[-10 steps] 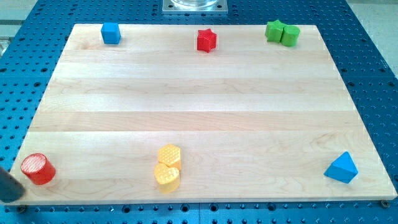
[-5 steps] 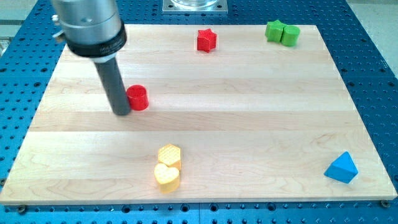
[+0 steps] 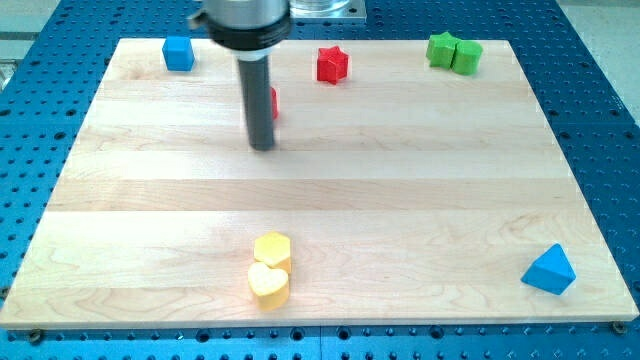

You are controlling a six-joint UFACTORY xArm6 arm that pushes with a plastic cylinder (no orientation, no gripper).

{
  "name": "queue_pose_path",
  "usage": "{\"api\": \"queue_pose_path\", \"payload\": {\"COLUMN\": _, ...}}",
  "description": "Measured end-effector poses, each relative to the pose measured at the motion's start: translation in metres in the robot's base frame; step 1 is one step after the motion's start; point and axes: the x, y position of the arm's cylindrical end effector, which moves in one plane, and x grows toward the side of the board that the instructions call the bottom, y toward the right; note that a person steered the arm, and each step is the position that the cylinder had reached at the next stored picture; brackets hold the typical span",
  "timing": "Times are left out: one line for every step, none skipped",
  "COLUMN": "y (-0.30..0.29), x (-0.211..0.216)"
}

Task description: Slide the red circle into the red star

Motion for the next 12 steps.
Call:
{"api": "queue_pose_path", "payload": {"y": 0.002, "x": -0.041}}
{"api": "queue_pose_path", "payload": {"y": 0.017, "x": -0.053}}
{"api": "queue_pose_path", "payload": {"y": -0.030, "x": -0.058}}
{"api": "queue_pose_path", "payload": {"y": 0.020, "x": -0.075}}
{"api": "queue_pose_path", "payload": {"y": 0.049, "x": -0.073}}
{"api": "queue_pose_path", "payload": {"y": 0.068, "x": -0.101}}
{"api": "queue_pose_path", "payload": {"y": 0.070, "x": -0.095}}
{"api": "queue_pose_path", "payload": {"y": 0.073, "x": -0.082}}
{"api": "queue_pose_path", "payload": {"y": 0.040, "x": -0.063}}
{"api": "queue_pose_path", "payload": {"y": -0.004, "x": -0.060}}
{"api": "queue_pose_path", "payload": {"y": -0.008, "x": -0.060}}
{"api": "queue_pose_path", "payload": {"y": -0.008, "x": -0.060}}
